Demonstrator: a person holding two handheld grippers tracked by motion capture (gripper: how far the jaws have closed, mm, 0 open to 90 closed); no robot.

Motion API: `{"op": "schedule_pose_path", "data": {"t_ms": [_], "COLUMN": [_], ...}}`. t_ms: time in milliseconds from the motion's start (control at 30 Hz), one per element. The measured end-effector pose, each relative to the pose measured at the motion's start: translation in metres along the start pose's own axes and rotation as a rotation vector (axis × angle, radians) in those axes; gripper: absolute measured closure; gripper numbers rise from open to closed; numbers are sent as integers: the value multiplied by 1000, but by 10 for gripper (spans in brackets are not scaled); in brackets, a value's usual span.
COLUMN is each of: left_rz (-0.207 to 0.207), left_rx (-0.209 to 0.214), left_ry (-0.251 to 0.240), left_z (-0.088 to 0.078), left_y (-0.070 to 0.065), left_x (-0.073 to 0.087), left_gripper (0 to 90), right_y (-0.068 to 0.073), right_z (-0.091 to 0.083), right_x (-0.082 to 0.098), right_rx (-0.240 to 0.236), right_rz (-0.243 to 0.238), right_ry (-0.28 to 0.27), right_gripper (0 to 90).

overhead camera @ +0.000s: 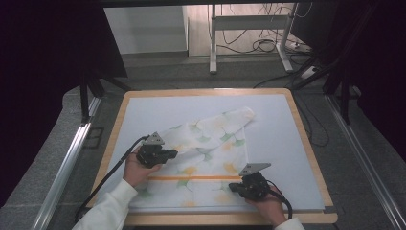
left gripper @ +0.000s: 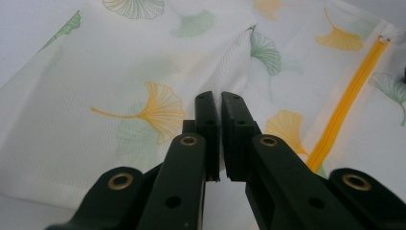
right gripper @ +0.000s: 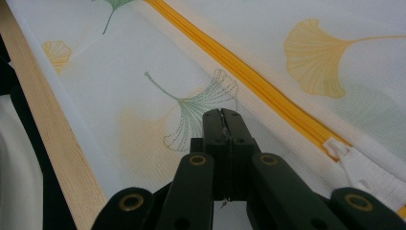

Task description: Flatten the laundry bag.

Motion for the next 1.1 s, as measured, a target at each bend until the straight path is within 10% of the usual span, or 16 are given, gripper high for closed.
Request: {"op": "schedule_pose_path", "data": {"t_ms": [1100], "left_rz": [-73], "left_rx": [70], "left_ry": [68], "left_z": [12], "left_y": [67], "left_x": [-12], "left_gripper": [870], "right_y": [0], "right_z": [-1], "right_x": [0], "right_rx": [6], "right_rz": [-4], "right_ry": [0], "right_gripper": [892]}}
Point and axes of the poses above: each handheld gripper's, and its own axes: z roughly forward along the jaws, x roughly out of its underside, y roughly to its left, the point moved 1 cm from there along z, roughly forward along the jaws, and after that the axes turned 9 degrees about z, right-handed, at the moved point
